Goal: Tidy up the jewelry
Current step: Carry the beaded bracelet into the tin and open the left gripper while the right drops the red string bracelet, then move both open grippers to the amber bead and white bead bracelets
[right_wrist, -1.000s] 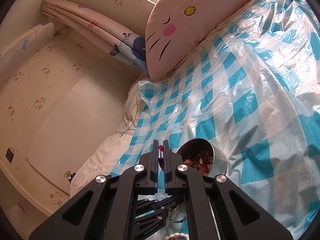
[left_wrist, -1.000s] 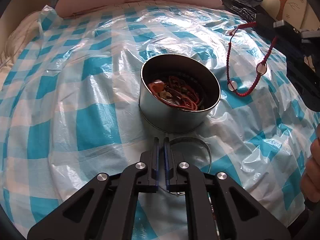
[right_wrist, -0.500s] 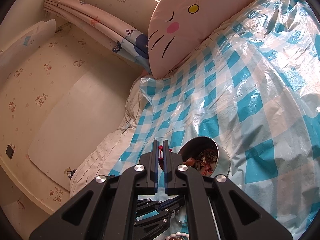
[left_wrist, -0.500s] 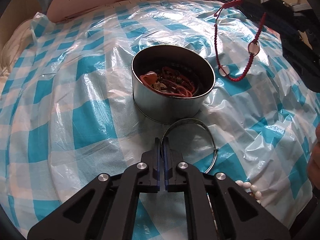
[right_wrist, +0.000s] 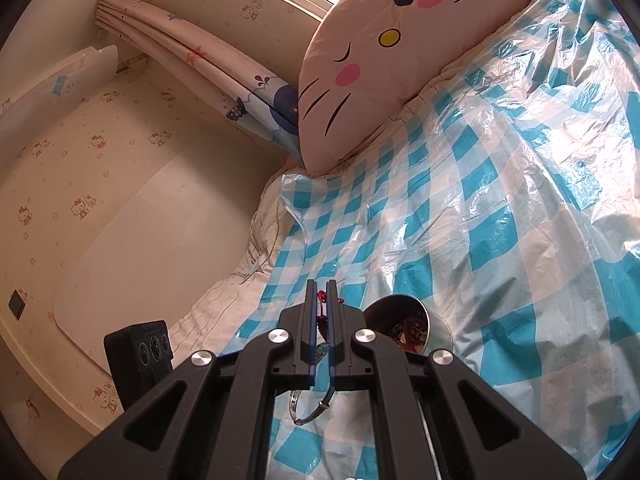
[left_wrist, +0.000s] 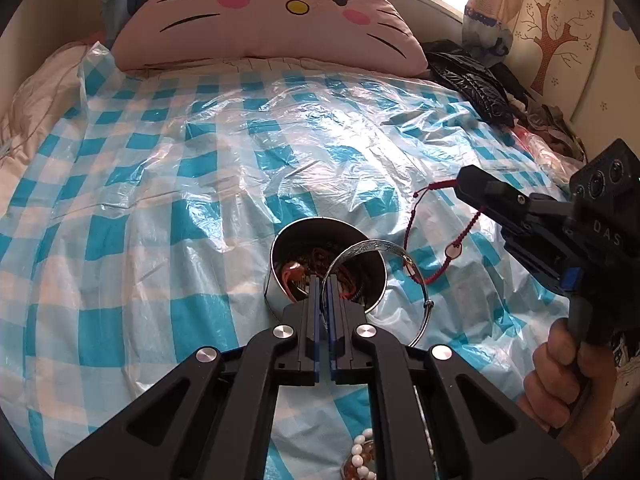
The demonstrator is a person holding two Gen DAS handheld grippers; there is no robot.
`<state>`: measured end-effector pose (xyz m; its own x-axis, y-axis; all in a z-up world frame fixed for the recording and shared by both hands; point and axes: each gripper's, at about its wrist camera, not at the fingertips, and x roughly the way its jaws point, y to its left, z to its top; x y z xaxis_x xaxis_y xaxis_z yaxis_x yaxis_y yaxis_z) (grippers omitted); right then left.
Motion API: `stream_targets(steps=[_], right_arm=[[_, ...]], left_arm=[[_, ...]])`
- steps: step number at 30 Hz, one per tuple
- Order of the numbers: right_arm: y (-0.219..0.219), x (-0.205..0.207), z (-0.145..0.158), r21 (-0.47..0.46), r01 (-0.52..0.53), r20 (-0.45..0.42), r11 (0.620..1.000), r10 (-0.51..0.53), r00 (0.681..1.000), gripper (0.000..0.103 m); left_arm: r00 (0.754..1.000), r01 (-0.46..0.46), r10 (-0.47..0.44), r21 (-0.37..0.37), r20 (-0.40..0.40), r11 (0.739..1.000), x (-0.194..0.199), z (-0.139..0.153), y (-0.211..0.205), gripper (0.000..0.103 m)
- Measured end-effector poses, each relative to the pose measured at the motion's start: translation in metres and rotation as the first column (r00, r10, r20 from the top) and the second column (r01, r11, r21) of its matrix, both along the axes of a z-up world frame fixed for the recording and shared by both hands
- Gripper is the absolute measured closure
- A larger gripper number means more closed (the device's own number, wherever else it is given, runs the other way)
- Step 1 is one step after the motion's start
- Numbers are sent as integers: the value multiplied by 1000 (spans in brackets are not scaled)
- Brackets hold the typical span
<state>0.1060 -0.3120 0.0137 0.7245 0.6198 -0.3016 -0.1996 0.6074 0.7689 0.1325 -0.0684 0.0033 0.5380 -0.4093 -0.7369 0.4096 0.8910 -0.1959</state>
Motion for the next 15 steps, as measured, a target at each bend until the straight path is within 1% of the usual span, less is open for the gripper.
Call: stream_targets(steps=[4,7,9,10,11,12,13,14,15], right_arm=[[6,10,-1,-30,-5,0,1000,5,1000,98],[13,18,-1,-63,-9,-2,998,9,1000,98],[23,29,-7,-119,-21,-31,993,17,999,98],[29,36,-14,-137,-43,-61,990,35,998,95],[34,43,-23,-137,-71,-99,988,58,993,90],[39,47,-30,-139,-83,-129,987,65,990,76],[42,49,-35,-138,-97,-143,986,77,987,73],[44,49,-37,-138,-110,-151,984,89,985,73],[45,47,-36,-148,-109,-145,983,87,986,72]], left_arm=[[1000,-24,24,0,-14,1000,20,-9,-10,100],[997,-69,70,12,-31,998,37,-21,-15,99],[994,-102,101,1,-50,995,43,-26,-12,96],[993,-108,107,-4,-57,994,43,-28,-9,95],[992,-115,115,-3,-53,993,41,-28,-5,90],[991,-123,123,4,-42,992,39,-27,-1,87],[991,-131,131,9,-34,991,36,-27,2,77],[990,-140,140,6,-31,990,33,-26,7,68],[988,-152,152,-4,-31,988,31,-25,12,64]])
